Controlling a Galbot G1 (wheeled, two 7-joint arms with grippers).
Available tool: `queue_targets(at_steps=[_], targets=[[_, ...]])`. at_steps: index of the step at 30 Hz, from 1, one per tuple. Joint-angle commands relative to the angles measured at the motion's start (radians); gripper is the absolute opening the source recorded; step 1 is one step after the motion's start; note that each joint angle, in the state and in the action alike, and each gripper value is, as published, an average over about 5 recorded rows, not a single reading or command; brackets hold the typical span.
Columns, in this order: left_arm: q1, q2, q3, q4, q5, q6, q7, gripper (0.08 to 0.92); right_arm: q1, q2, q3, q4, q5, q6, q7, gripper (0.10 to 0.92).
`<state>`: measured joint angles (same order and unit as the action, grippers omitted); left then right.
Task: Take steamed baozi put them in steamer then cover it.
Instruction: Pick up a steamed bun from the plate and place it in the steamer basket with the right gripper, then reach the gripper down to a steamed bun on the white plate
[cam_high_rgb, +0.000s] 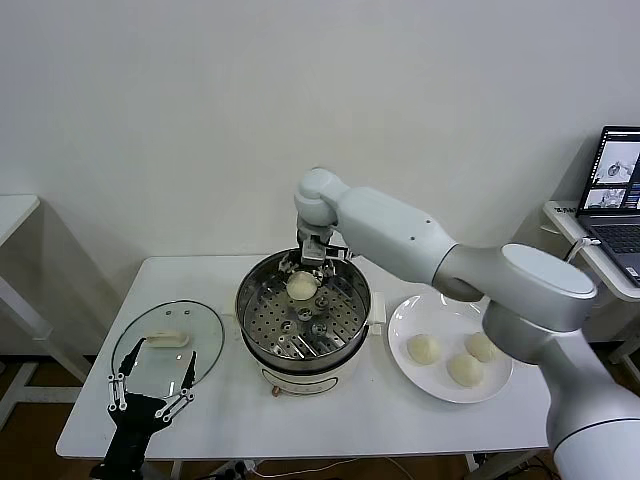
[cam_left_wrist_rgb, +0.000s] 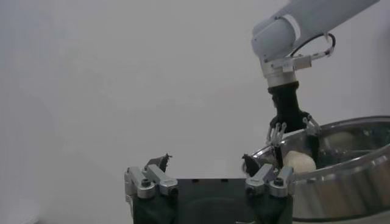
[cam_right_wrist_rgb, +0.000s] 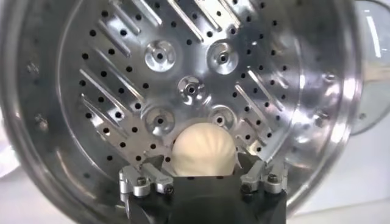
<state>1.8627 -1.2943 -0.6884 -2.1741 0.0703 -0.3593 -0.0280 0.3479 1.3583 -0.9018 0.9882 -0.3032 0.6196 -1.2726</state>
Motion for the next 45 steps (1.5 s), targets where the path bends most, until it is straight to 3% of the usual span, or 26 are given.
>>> queue_targets(at_steps=[1,6,10,16,26,45], targets=[[-0.003,0.0,0.002,0.0,0.0,0.004,-0.001,0.823,0.089,-0.181,-0.016,0.129,0.323,-0.2,-0.067,0.823],[-0.011,0.002,0.01,-0.001,0.001,0.009,0.0,0.823,0.158,-0.335,-0.045,0.106,0.522,-0.418,-0.05,0.823],[-0.013,0.003,0.018,-0.001,0.002,0.01,-0.001,0.823,0.156,-0.435,-0.072,0.052,0.558,-0.574,-0.059,0.823],[-0.015,0.006,0.025,0.001,0.003,0.012,0.0,0.823,0.117,-0.546,-0.196,0.047,0.616,-0.68,-0.05,0.823],[-0.022,0.005,0.027,0.013,0.003,0.015,-0.002,0.823,0.004,-0.616,-0.364,0.183,0.669,-0.78,0.106,0.823],[-0.017,0.007,0.016,0.033,0.014,0.013,-0.007,0.823,-0.111,-0.523,-0.361,0.158,0.563,-0.795,0.195,0.823]])
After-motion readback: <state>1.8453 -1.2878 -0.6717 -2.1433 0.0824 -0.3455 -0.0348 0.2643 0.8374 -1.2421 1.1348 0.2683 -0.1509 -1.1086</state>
